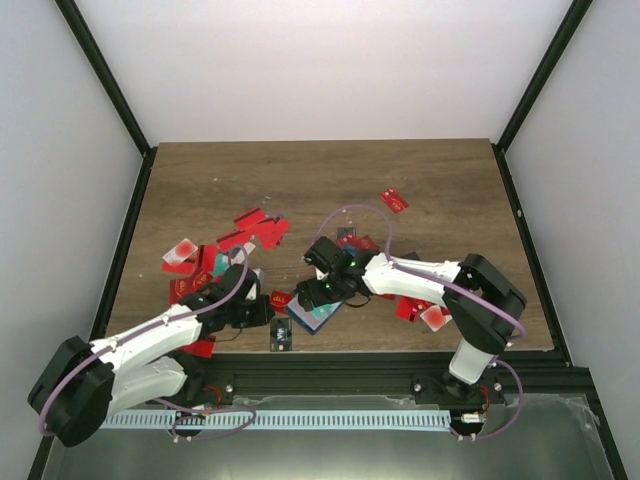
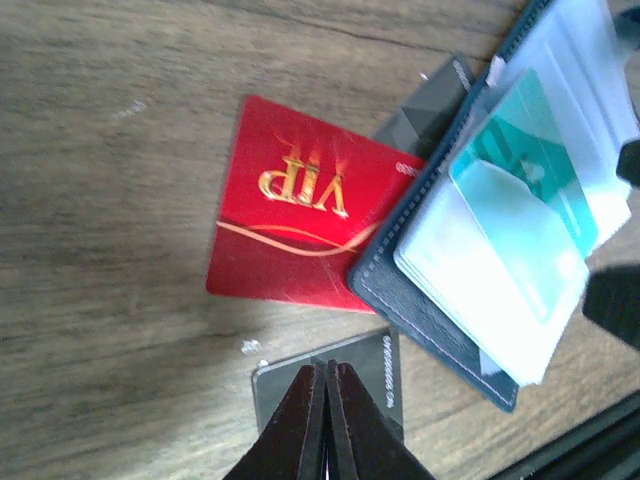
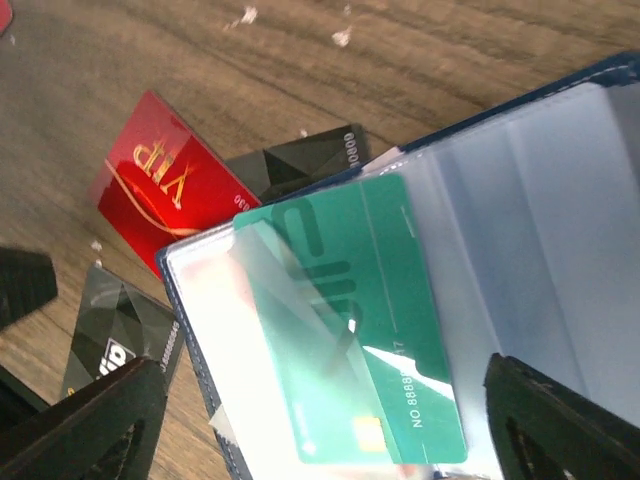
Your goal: Put the credit cards into the card holder
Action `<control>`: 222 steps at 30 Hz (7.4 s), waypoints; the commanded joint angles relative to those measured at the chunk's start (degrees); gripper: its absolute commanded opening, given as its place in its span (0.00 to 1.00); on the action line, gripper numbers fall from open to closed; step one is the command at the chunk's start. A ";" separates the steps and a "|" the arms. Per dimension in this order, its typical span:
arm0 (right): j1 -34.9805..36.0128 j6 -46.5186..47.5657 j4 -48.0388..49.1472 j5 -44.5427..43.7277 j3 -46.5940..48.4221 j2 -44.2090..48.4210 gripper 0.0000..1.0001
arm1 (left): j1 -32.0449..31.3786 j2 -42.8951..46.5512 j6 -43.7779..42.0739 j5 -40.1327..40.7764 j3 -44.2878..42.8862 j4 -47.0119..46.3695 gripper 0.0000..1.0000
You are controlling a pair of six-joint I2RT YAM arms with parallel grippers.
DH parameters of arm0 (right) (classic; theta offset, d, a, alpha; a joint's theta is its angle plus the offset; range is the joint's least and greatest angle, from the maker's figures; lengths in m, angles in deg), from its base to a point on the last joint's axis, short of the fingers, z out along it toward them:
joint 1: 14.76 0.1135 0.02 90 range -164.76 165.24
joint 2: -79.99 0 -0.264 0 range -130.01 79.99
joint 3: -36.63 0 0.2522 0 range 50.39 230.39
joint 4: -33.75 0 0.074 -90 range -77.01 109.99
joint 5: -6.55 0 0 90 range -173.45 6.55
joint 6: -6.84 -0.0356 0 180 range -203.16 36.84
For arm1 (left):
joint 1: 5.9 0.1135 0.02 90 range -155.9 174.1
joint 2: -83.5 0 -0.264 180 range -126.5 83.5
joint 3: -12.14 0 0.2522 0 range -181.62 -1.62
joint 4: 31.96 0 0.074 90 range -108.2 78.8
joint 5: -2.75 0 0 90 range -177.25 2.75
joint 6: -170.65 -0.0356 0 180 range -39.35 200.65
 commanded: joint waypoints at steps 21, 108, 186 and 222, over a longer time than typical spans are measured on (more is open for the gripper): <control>-0.83 8.42 2.51 -15.42 3.40 -4.45 0.22 | -9.25 -2.25 4.29 -3.21 -0.70 -1.16 0.04; -2.01 19.24 17.84 -2.40 -5.02 -5.08 0.21 | -9.01 -12.19 0.19 4.32 -2.81 -3.16 0.04; -9.87 -4.06 37.73 34.49 -18.71 -1.41 0.46 | -3.44 -19.58 -8.07 6.40 -11.94 -1.05 0.04; -8.25 -0.12 16.98 10.21 -15.25 6.90 0.44 | -3.57 -20.53 -10.72 -1.64 -18.62 -1.91 0.04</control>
